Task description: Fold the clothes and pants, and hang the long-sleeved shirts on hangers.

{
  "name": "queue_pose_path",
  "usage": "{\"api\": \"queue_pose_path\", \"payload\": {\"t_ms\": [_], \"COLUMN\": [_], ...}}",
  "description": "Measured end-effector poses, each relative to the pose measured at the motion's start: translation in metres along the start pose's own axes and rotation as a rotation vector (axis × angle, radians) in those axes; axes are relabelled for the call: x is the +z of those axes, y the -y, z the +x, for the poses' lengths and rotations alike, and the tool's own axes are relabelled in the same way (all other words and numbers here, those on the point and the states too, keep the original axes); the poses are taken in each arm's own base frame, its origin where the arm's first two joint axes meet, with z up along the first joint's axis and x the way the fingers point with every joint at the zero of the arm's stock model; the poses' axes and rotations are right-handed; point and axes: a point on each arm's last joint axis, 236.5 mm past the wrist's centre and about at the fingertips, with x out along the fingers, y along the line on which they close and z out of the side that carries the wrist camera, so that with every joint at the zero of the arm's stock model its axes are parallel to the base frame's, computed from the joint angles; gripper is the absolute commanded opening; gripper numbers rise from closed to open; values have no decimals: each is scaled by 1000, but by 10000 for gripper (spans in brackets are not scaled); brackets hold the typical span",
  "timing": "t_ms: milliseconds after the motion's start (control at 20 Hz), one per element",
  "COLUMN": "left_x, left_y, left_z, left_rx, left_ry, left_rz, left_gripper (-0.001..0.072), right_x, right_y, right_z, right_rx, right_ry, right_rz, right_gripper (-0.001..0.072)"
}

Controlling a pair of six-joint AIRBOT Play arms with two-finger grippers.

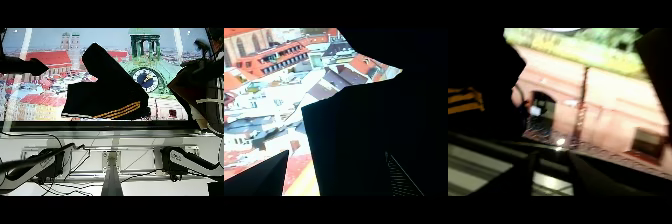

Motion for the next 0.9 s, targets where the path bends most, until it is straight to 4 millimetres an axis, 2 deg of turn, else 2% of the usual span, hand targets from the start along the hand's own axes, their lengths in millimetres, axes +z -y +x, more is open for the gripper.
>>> {"api": "queue_pose_path", "payload": {"t_ms": [50,150,200,300,400,500,600,650,700,800,850,900], "left_x": [-2,-9,-14,-22,-33,-51,-79,-97,-112,-144,-158,-170], "left_y": [-4,-14,-17,-21,-27,-31,-37,-40,-43,-50,-52,-54], "left_z": [0,-1,-2,-4,-4,-2,6,13,19,32,39,45], "left_rx": [16,51,59,69,77,76,74,71,69,67,68,67], "left_ry": [-10,-35,-53,-82,-112,-147,-196,-226,-248,-291,-305,-318], "left_rz": [1,-29,-42,-72,-111,-161,-221,-255,-288,-348,-375,-396], "left_gripper": [681,502,475,475,475,475,475,474,475,475,475,476], "right_x": [-16,-42,-54,-70,-77,-78,-75,-73,-72,-71,-70,-69], "right_y": [-10,-29,-37,-48,-53,-56,-58,-59,-62,-65,-68,-71], "right_z": [23,65,86,119,144,159,169,174,177,183,184,185], "right_rx": [92,225,260,286,270,251,229,220,223,219,224,231], "right_ry": [-40,-85,-100,-103,-85,-60,-33,-21,-16,-10,-7,-1], "right_rz": [23,60,70,78,75,68,61,63,67,66,64,64], "right_gripper": [536,536,536,535,535,535,522,479,402,102,29,29]}}
